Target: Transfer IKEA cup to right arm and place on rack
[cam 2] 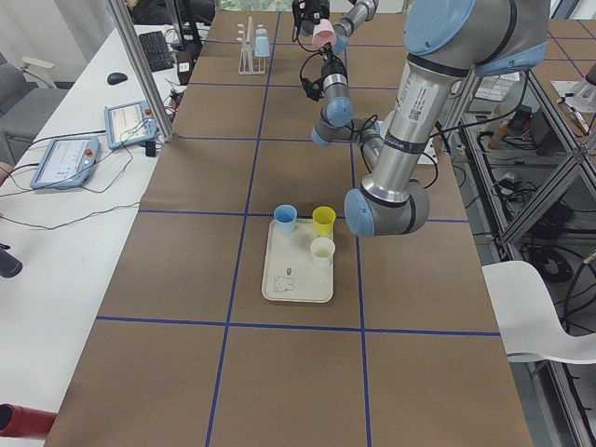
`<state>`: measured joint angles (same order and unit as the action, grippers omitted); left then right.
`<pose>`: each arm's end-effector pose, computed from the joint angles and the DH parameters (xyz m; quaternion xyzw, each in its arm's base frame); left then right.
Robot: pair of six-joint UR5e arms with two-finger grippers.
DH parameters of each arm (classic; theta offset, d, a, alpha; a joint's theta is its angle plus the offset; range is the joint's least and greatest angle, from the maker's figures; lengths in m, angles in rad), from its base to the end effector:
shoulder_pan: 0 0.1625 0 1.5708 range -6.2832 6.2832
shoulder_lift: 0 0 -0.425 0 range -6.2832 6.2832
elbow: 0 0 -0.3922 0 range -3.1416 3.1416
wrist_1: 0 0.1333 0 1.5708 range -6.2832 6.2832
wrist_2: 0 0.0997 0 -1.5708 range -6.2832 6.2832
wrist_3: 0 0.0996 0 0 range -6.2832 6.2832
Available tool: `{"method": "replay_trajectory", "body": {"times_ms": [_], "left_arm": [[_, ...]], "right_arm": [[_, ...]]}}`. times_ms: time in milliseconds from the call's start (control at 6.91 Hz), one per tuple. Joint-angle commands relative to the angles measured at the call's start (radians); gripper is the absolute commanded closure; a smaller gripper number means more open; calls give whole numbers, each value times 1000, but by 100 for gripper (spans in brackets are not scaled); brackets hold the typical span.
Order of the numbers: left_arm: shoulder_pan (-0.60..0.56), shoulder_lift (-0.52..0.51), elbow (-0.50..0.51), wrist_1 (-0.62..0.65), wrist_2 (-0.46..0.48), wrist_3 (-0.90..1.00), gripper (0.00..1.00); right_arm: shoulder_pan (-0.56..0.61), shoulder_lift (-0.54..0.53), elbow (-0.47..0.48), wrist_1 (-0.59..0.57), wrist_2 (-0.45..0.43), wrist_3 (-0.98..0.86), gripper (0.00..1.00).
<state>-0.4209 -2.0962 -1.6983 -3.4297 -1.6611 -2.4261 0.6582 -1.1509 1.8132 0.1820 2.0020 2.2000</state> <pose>0.4079 -0.3188 0.1530 -0.2183 0.9245 -0.1498 0.2741 -0.3143 -0.3589 0.1755 -0.0628 -0.9141 0.0484 0.3976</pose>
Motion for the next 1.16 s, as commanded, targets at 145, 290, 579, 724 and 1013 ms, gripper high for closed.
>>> {"method": "replay_trajectory", "body": {"times_ms": [145, 290, 579, 724, 1013], "left_arm": [[-42, 105, -62, -3, 9, 10, 8], [-82, 122, -60, 0, 9, 12, 9], [-171, 160, -51, 6, 0, 13, 9], [-176, 159, -40, 9, 1, 15, 9], [-173, 159, -29, 14, 1, 15, 9]], "right_arm": [[6, -9, 5, 1, -11, 0, 90], [12, -12, 5, -1, -11, 0, 90], [90, -94, -14, -21, 1, -16, 90], [151, -149, -26, -32, 11, -75, 90], [314, -193, -46, -222, 114, -251, 90]]}}
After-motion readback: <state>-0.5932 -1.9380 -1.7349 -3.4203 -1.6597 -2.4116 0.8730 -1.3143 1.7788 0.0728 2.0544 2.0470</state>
